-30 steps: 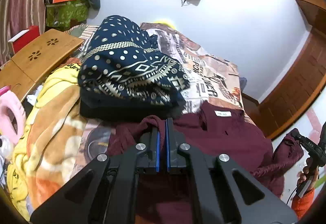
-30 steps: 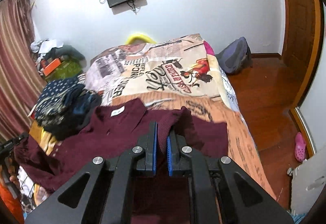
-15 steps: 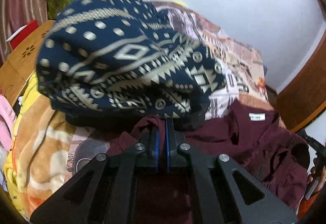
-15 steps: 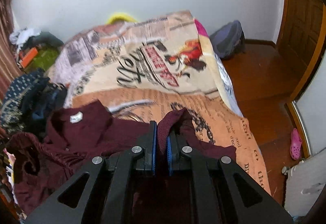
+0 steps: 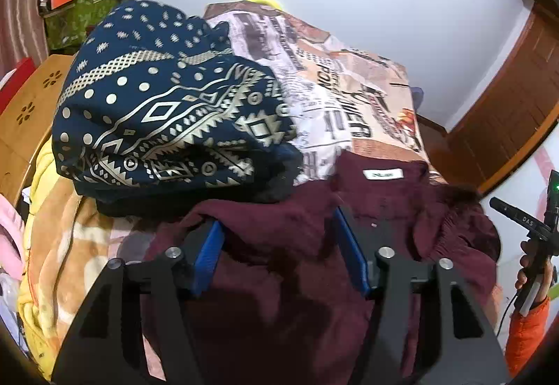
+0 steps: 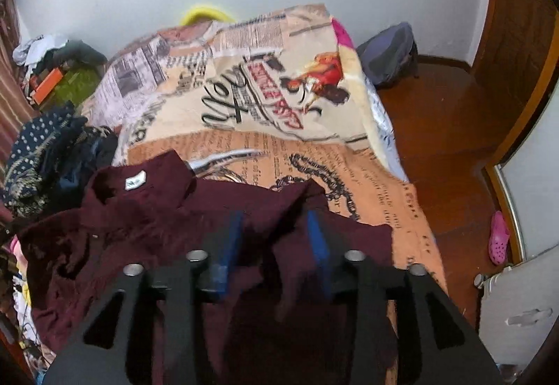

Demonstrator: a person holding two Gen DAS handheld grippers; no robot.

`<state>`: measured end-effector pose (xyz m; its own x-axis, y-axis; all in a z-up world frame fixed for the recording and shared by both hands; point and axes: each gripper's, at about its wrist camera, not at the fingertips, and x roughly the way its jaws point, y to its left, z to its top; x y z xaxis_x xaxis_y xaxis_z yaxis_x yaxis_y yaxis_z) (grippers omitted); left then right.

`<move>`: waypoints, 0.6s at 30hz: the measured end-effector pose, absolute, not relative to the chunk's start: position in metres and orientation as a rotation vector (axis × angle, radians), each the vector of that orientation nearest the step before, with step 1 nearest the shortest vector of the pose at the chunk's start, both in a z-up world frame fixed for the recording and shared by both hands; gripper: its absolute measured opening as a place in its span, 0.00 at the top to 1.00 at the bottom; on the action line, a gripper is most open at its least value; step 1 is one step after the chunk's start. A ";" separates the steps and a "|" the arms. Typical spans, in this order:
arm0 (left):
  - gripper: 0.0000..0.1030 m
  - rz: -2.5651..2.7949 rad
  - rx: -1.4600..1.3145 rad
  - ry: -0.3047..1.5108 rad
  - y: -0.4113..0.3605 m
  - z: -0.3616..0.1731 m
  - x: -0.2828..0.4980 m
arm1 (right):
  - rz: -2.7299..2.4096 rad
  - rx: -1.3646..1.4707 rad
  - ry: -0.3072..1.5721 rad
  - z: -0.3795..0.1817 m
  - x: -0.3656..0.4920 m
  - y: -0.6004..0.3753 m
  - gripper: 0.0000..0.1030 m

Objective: Fold large clothes

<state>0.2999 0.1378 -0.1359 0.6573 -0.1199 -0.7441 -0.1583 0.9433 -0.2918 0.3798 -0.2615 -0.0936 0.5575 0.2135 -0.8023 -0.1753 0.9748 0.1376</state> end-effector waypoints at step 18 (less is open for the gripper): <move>0.21 -0.019 -0.090 0.744 0.061 -0.096 0.235 | 0.418 -0.062 0.826 -0.056 0.290 -0.199 0.45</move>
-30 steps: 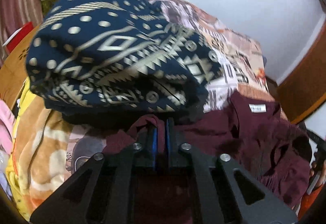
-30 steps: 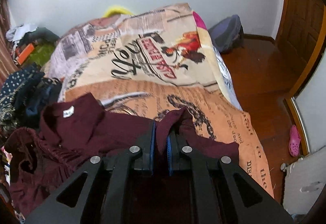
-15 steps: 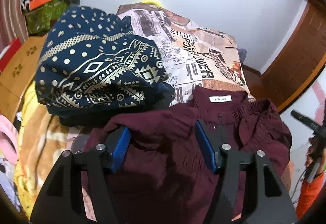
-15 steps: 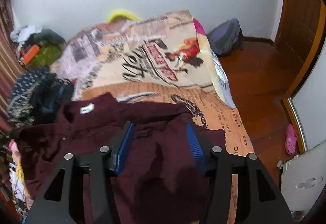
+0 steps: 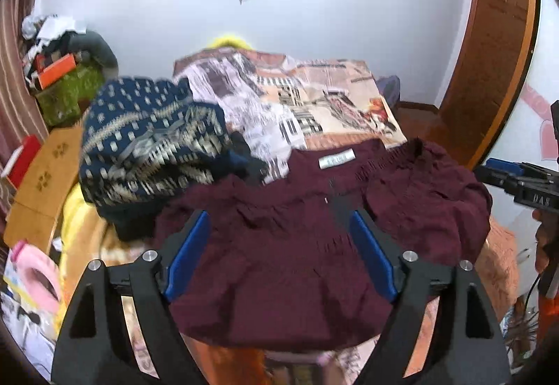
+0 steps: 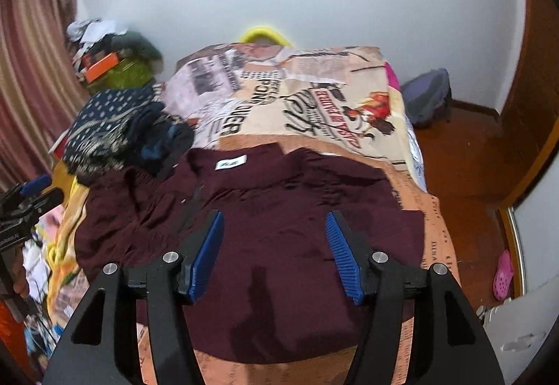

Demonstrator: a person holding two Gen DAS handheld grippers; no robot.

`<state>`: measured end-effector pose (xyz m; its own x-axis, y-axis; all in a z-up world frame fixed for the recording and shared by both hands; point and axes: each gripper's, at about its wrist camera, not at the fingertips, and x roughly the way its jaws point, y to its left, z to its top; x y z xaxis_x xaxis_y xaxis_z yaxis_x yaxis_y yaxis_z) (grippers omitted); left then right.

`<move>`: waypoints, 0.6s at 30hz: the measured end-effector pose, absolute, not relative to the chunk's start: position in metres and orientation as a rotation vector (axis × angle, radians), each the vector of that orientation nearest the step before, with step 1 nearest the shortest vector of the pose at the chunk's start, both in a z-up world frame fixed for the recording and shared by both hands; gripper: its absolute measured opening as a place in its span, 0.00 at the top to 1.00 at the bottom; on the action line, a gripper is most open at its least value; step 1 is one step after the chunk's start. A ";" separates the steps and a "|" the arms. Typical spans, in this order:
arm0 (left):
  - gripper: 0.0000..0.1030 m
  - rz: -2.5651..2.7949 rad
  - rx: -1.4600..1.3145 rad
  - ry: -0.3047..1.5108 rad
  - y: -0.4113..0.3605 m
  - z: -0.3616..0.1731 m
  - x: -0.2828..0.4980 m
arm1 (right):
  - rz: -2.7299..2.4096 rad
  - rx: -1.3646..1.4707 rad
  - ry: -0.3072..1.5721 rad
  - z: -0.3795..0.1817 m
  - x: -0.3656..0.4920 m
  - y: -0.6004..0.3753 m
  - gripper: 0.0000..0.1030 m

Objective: Fold large clothes

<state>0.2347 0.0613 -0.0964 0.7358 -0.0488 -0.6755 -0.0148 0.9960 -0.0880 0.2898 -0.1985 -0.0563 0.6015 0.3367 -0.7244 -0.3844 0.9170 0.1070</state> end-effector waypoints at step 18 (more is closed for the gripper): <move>0.20 -0.008 -0.146 1.073 0.034 -0.234 0.232 | 0.466 -0.270 1.000 -0.135 0.256 -0.157 0.43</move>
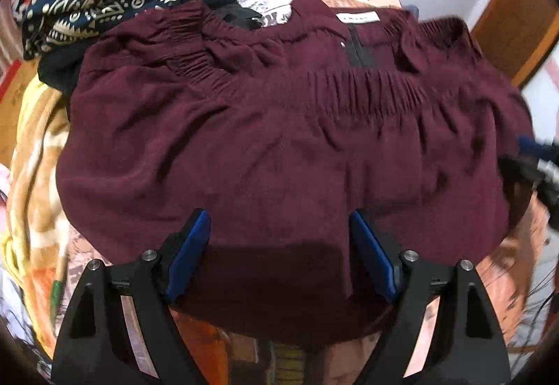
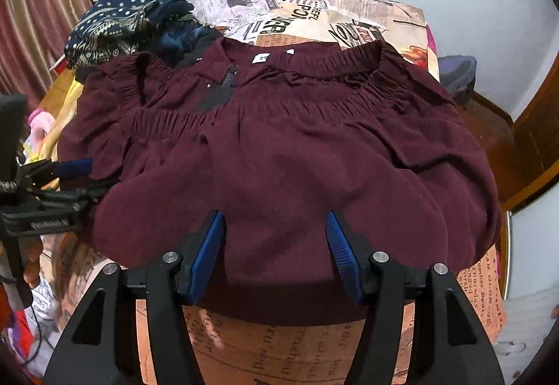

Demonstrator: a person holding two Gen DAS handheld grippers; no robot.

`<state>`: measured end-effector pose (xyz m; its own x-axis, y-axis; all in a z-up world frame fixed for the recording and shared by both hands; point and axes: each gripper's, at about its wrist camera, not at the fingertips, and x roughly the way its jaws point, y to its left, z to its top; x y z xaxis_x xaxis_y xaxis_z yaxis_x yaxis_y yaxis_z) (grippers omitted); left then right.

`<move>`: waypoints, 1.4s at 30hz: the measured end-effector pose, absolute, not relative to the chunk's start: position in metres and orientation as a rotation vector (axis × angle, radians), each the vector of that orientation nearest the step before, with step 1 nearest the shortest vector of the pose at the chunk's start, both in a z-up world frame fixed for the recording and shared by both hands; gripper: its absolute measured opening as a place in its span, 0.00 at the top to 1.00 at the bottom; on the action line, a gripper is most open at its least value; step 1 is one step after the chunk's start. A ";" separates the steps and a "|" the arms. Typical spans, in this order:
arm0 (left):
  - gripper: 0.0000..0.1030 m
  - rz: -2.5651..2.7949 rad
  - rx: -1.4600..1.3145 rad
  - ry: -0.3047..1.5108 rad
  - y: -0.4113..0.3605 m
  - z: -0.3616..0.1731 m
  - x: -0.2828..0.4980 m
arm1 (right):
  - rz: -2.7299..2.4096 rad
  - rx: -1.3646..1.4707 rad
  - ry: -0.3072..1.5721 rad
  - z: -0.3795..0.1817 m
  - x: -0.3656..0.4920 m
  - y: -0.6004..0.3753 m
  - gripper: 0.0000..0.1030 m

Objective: Fold large clothes

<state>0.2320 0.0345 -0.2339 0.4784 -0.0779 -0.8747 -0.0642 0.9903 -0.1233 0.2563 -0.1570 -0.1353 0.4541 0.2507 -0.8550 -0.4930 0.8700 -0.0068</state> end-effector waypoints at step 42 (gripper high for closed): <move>0.23 0.158 -1.068 0.869 0.179 -0.297 0.221 | 0.434 -0.318 0.962 -0.138 0.253 -0.147 0.31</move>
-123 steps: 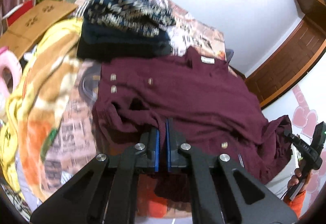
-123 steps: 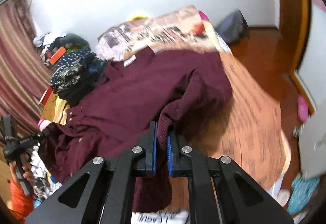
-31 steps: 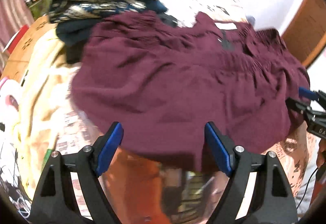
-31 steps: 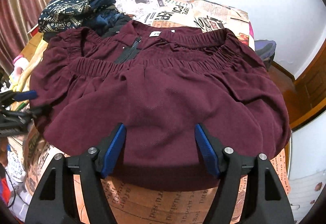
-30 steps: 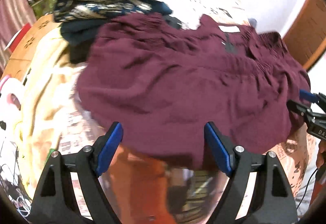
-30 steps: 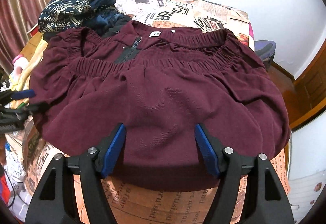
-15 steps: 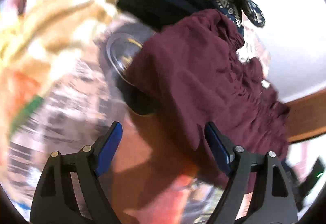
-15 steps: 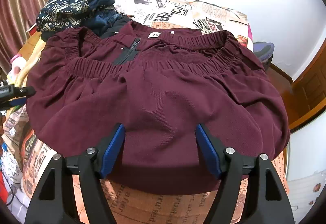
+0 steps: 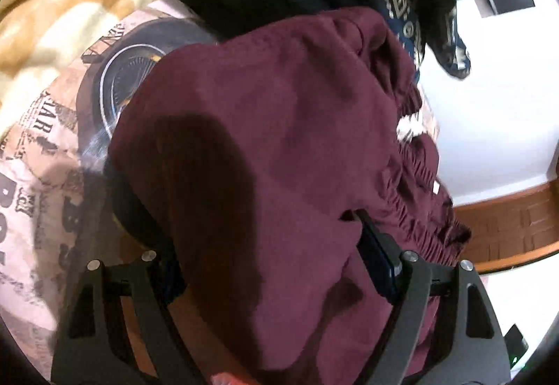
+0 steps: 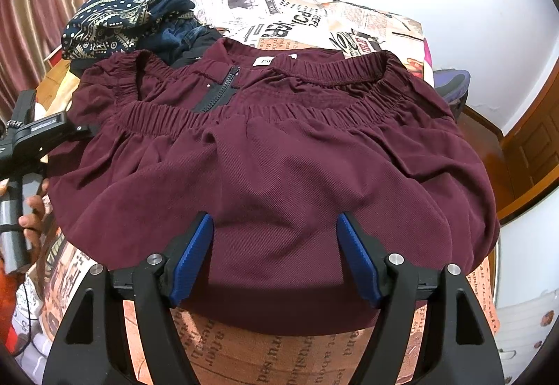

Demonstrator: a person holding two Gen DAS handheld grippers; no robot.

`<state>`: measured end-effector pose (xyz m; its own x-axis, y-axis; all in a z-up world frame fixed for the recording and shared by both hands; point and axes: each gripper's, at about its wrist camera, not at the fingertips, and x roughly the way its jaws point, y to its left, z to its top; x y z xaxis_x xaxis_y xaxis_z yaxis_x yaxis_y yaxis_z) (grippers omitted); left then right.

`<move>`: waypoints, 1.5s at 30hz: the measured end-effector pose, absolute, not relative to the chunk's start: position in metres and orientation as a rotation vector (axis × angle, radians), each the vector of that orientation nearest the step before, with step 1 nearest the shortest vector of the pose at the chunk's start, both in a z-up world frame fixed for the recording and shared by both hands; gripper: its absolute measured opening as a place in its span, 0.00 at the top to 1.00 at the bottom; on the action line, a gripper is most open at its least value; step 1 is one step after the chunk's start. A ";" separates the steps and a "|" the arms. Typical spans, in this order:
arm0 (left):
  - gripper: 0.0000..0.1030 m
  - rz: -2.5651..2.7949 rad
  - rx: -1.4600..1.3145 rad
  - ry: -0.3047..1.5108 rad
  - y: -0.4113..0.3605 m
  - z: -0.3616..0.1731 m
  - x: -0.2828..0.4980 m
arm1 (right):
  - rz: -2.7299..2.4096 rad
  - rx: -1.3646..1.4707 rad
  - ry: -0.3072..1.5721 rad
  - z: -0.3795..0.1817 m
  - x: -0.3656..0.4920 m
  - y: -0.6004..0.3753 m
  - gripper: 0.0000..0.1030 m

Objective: Fold large clothes

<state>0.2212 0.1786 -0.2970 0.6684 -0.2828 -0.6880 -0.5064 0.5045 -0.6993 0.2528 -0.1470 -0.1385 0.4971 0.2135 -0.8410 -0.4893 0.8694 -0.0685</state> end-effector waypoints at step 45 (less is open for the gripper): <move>0.87 0.227 -0.474 0.518 0.088 -0.059 0.195 | 0.821 -0.148 1.112 -0.138 0.263 -0.078 0.25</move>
<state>0.1945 0.0881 -0.0590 0.8475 0.0894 -0.5232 -0.3237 0.8683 -0.3759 0.2633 -0.0776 -0.1381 0.1887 0.5112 -0.8385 -0.6509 0.7044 0.2830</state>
